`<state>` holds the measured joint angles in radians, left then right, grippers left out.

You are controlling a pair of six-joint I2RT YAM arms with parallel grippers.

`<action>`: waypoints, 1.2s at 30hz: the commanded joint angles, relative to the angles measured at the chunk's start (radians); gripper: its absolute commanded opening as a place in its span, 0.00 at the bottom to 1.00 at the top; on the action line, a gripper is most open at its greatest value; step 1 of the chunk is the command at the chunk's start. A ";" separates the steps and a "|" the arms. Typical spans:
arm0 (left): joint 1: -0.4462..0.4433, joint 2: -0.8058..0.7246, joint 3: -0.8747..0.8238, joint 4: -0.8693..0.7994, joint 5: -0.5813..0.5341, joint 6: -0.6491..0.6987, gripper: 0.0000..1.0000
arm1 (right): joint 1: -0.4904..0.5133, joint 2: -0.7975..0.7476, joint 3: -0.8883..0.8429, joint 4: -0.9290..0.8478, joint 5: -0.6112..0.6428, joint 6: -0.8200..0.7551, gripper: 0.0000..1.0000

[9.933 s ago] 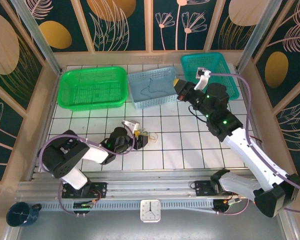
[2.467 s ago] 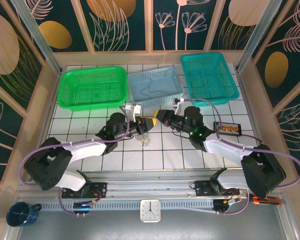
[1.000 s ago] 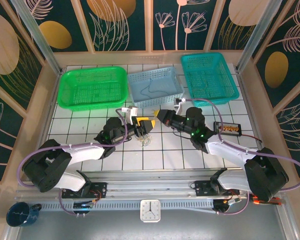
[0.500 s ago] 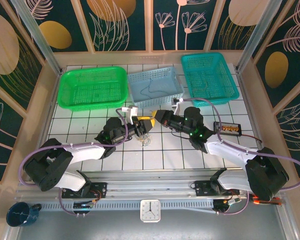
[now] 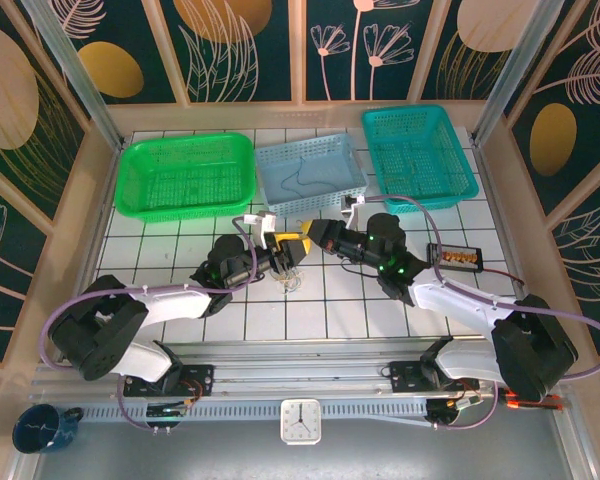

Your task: Untangle the cables

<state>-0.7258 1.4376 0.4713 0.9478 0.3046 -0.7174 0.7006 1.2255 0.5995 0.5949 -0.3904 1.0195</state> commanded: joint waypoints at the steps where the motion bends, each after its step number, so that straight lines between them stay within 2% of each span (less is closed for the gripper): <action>1: -0.002 0.012 0.017 0.069 -0.030 0.009 0.48 | 0.009 -0.011 0.033 0.019 0.004 -0.016 0.00; 6: -0.003 0.005 0.006 0.093 -0.078 0.008 0.33 | 0.016 -0.025 0.028 0.011 0.012 -0.016 0.00; 13: -0.002 -0.014 -0.016 0.108 -0.086 0.010 0.15 | 0.014 -0.043 0.030 -0.013 0.030 -0.025 0.00; 17: -0.003 -0.030 -0.031 0.106 -0.088 0.012 0.00 | 0.008 -0.050 0.041 -0.024 0.035 -0.033 0.00; 28: -0.002 -0.079 -0.077 0.085 -0.103 0.016 0.00 | -0.052 -0.091 0.053 -0.075 0.011 -0.058 0.00; 30: -0.002 -0.092 -0.080 0.077 -0.103 0.006 0.11 | -0.080 -0.106 0.049 -0.066 -0.026 -0.070 0.00; 32: -0.002 -0.103 -0.078 0.073 -0.092 -0.013 0.34 | -0.112 -0.120 0.052 -0.063 -0.083 -0.093 0.00; 34: -0.002 -0.115 -0.069 0.057 -0.086 -0.046 0.50 | -0.138 -0.127 0.053 -0.057 -0.150 -0.123 0.00; 36: -0.001 -0.129 -0.062 0.056 -0.072 -0.081 0.56 | -0.147 -0.135 0.048 -0.042 -0.216 -0.144 0.00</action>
<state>-0.7258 1.3399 0.4015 0.9890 0.2123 -0.7525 0.5663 1.1160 0.6182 0.5194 -0.4831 0.9363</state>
